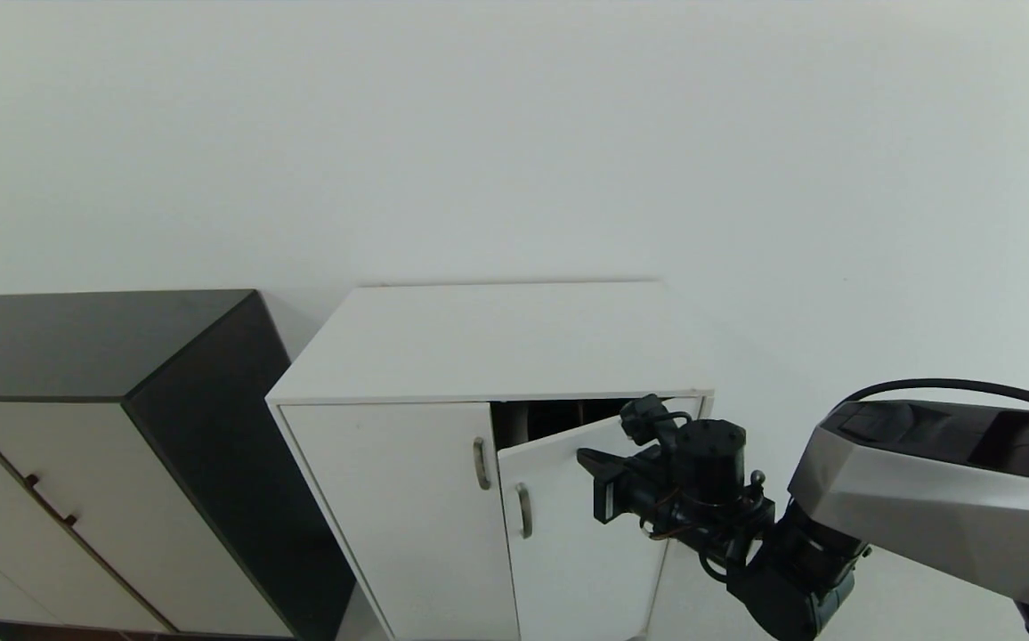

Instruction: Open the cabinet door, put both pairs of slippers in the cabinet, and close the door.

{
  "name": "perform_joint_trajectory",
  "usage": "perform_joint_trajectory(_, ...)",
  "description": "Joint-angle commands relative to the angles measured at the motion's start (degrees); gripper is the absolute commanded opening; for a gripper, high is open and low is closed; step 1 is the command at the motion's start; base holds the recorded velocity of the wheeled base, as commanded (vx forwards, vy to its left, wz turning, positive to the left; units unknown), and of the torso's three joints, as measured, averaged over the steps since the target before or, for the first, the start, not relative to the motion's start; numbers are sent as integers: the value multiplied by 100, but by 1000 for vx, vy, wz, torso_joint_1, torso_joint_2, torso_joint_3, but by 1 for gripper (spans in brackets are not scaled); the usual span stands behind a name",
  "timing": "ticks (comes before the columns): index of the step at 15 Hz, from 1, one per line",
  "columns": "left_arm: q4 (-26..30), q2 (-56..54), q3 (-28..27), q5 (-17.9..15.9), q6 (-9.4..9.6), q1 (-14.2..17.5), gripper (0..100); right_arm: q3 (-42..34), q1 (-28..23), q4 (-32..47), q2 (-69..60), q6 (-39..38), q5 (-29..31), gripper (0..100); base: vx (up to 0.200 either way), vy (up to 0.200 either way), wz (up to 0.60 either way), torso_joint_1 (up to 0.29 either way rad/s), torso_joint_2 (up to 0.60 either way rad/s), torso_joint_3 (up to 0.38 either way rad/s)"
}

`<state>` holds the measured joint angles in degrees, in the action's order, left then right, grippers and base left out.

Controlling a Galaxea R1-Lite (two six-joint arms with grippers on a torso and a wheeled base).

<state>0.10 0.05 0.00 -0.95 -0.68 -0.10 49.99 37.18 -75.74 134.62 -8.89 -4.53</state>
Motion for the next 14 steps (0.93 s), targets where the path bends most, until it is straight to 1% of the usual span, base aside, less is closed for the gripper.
perform_joint_trajectory(1, -1, 4, 0, -2, -2, 1, 0, 151, -79, 7, 135, 1, -4, 0, 0, 0, 0, 0, 0, 0)
perform_joint_trajectory(4, -1, -5, 0, -2, -2, 1, 0, 380, -176, 262, 196, 1, -4, 0, 0, 0, 0, 0, 0, 0)
perform_joint_trajectory(14, -1, 4, 0, -2, -2, 1, 0, 617, -273, 297, 416, -8, -4, 0, 0, 0, 0, 0, 0, 0)
